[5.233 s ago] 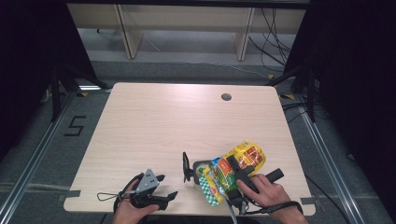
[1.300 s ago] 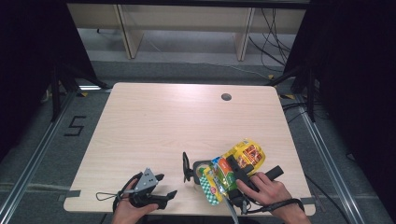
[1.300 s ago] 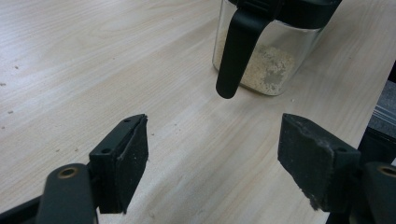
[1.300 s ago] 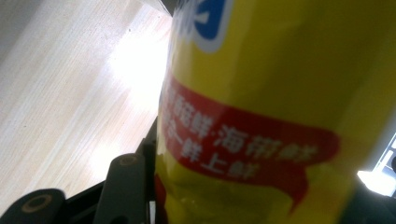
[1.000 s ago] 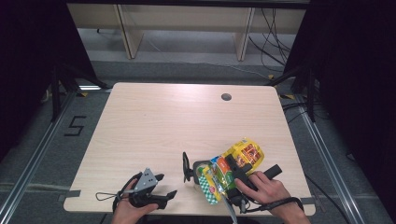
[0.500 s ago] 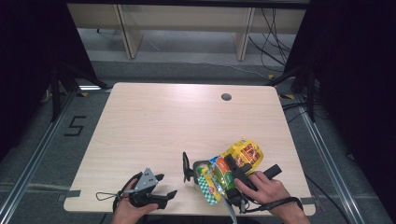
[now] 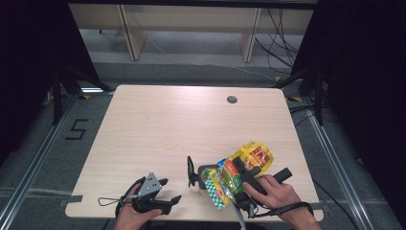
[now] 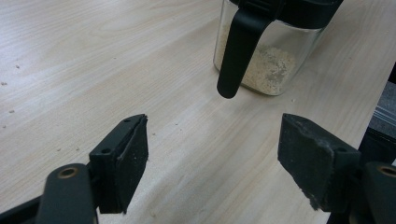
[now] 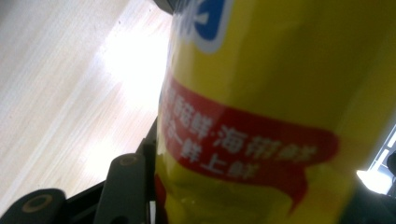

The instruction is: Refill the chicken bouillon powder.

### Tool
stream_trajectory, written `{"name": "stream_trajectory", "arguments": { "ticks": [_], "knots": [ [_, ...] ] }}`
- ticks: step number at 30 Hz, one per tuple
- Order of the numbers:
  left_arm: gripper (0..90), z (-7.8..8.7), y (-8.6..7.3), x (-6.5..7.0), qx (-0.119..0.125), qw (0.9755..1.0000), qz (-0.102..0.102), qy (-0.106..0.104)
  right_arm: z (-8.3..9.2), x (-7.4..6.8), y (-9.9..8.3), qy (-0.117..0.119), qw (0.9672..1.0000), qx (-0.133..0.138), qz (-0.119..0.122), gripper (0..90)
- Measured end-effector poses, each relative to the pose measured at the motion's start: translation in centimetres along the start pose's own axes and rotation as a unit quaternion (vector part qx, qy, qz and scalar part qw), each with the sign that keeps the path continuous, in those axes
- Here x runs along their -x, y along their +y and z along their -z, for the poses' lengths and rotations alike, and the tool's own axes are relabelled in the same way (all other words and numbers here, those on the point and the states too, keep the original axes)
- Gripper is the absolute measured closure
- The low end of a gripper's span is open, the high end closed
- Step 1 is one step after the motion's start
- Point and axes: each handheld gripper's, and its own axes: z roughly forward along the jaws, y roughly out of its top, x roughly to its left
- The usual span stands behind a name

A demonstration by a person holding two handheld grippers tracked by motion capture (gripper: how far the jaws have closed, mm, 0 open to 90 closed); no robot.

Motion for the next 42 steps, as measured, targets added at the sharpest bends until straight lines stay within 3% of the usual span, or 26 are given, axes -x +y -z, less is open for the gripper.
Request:
{"name": "stream_trajectory", "arguments": {
  "ticks": [12, 14, 16, 17, 21, 22, 24, 27, 28, 29, 30, 36, 37, 38, 39, 42],
  "knots": [
    [24.3, -0.1, 0.0, 0.0, 0.003, 1.0, 0.0, -0.001, 0.2, 0.1, -0.4, 0.001, 1.0, -0.003, 0.005, 51.7],
    [24.3, -0.1, -0.1, 0.3, 0.005, 0.9999, 0.014, -0.002, 0.3, 0.0, -0.4, 0.0, 1.0, -0.004, 0.007, 51.6],
    [24.3, -0.1, -0.1, 0.2, 0.004, 0.9999, 0.014, -0.003, 0.3, 0.0, -0.4, 0.0, 1.0, -0.003, 0.008, 51.6],
    [24.2, 0.0, 0.0, 0.0, -0.001, 1.0, -0.002, -0.002, 0.3, 0.0, -0.4, 0.003, 0.9999, -0.003, 0.011, 51.7],
    [24.3, -0.1, 0.0, 0.0, -0.001, 1.0, -0.002, -0.003, 0.3, 0.0, -0.2, 0.002, 0.9999, -0.001, 0.015, 51.7],
    [24.3, -0.1, 0.0, 0.2, 0.0, 1.0, 0.009, -0.003, 0.3, 0.0, -0.1, 0.001, 0.9999, -0.001, 0.017, 51.7],
    [24.3, -0.1, -0.1, 0.3, 0.004, 0.9999, 0.014, -0.004, 0.3, 0.0, 0.1, 0.001, 0.9998, 0.005, 0.018, 51.7],
    [24.3, -0.1, -0.1, 0.3, 0.005, 0.9999, 0.012, -0.002, 0.3, -0.2, 0.7, 0.003, 0.9999, 0.008, 0.014, 52.2],
    [24.3, 0.0, 0.0, 0.1, 0.001, 1.0, -0.005, -0.003, 0.3, -0.1, 0.7, 0.003, 0.9998, 0.01, 0.015, 52.4],
    [24.3, 0.0, 0.0, 0.1, 0.001, 1.0, -0.004, -0.003, 0.3, -0.1, 0.7, 0.003, 0.9998, 0.011, 0.013, 52.4],
    [24.3, -0.1, -0.1, 0.3, 0.004, 0.9999, 0.013, -0.002, 0.3, -0.1, 0.7, 0.001, 0.9999, 0.012, 0.011, 52.5],
    [24.3, -0.1, 0.0, 0.2, 0.001, 1.0, -0.001, -0.003, 0.4, -0.2, 0.6, 0.004, 0.9999, 0.009, 0.012, 52.5],
    [24.3, 0.0, 0.0, 0.2, 0.001, 1.0, -0.002, -0.004, 0.4, -0.1, 0.5, 0.004, 0.9997, 0.012, 0.022, 52.5],
    [24.3, -0.1, 0.0, 0.2, 0.004, 1.0, 0.0, -0.003, 0.4, -0.1, 0.5, 0.002, 0.9998, 0.011, 0.015, 52.5],
    [24.2, -0.1, -0.1, 0.3, 0.004, 0.9999, 0.013, -0.002, 0.4, -0.2, 0.4, 0.002, 0.9999, 0.009, 0.011, 52.6],
    [24.3, -0.1, 0.0, 0.3, 0.005, 0.9999, 0.012, -0.002, 0.4, -0.2, 0.3, 0.004, 0.9999, 0.006, 0.012, 52.6]
  ]
}}
